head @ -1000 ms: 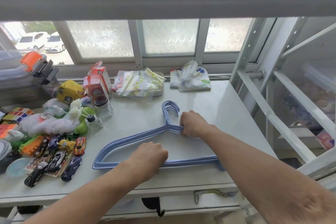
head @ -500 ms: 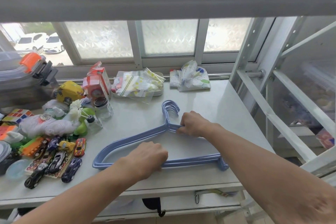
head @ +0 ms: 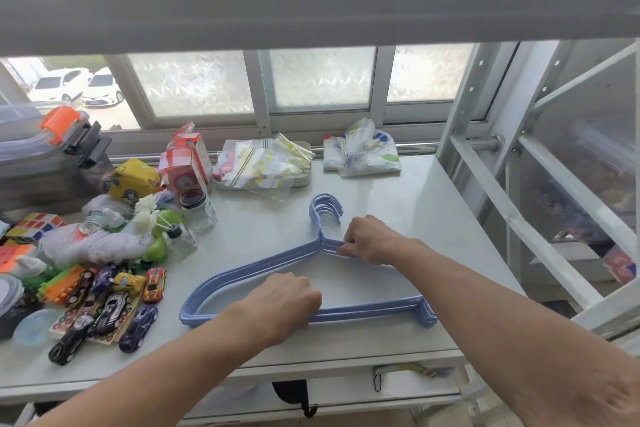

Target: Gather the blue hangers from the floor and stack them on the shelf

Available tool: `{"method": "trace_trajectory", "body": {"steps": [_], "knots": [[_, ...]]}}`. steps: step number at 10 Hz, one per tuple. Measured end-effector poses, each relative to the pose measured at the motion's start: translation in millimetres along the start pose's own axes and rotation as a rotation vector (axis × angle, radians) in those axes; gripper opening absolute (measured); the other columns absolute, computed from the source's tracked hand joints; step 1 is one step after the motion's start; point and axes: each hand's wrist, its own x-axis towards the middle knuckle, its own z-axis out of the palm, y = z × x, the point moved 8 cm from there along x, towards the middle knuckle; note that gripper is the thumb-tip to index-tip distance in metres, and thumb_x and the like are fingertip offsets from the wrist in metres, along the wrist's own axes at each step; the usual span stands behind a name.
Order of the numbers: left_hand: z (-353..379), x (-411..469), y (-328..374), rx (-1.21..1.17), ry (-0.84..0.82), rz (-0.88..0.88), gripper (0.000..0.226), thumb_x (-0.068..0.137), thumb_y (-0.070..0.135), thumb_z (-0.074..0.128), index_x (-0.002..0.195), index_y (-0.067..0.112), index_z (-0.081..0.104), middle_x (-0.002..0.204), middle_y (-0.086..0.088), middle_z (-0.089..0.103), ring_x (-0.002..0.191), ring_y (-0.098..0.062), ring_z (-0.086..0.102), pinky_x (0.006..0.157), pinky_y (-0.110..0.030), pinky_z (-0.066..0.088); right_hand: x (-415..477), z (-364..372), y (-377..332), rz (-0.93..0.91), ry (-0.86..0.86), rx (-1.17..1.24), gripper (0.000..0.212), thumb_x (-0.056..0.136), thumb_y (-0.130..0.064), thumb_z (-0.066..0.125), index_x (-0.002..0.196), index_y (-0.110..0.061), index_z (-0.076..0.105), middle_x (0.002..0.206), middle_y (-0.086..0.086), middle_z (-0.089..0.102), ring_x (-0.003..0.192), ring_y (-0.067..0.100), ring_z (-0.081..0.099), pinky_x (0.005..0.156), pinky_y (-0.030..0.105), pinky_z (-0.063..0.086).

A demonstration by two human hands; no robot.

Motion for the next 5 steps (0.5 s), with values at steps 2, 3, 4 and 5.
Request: {"method": "trace_trajectory", "body": {"steps": [2, 3, 4, 5], "knots": [[1.7, -3.1, 0.8, -0.013, 0.014, 0.001, 0.008, 0.089, 0.018, 0.063, 0.088, 0.011, 0.062, 0.093, -0.015, 0.064, 0.083, -0.039, 0.061, 0.060, -0.036, 0.036, 2.5, 4.5, 1.5, 0.007, 0.004, -0.040, 0.049, 0.085, -0.032, 0.071, 0.047, -0.018, 0.044, 0.055, 0.003, 0.044, 0.069, 0.030, 0.048, 0.050, 0.030, 0.029], [0.2, -3.0, 0.5, -0.019, 0.019, 0.009, 0.007, 0.089, 0.017, 0.062, 0.089, 0.010, 0.061, 0.093, -0.015, 0.064, 0.084, -0.038, 0.061, 0.060, -0.036, 0.035, 2.7, 4.6, 4.0, -0.008, 0.013, -0.052, 0.049, 0.086, -0.030, 0.071, 0.047, -0.021, 0.042, 0.057, 0.002, 0.043, 0.070, 0.030, 0.047, 0.056, 0.029, 0.031], [-2.1, -5.0, 3.8, -0.035, 0.019, 0.001, 0.014, 0.087, 0.023, 0.066, 0.089, 0.010, 0.061, 0.093, -0.014, 0.064, 0.082, -0.037, 0.061, 0.060, -0.036, 0.034, 1.7, 6.6, 1.1, -0.017, 0.008, -0.072, 0.044, 0.085, -0.033, 0.070, 0.052, -0.018, 0.047, 0.058, 0.003, 0.044, 0.072, 0.031, 0.050, 0.062, 0.030, 0.034], [-11.6, -7.5, -6.6, -0.091, 0.053, -0.041, 0.028, 0.082, 0.038, 0.069, 0.086, 0.013, 0.057, 0.092, -0.010, 0.065, 0.077, -0.032, 0.056, 0.059, -0.034, 0.035, 0.5, 2.9, 1.7, -0.033, -0.001, -0.063, 0.037, 0.088, -0.039, 0.070, 0.065, -0.014, 0.055, 0.066, 0.004, 0.052, 0.079, 0.031, 0.052, 0.066, 0.031, 0.036]]}}
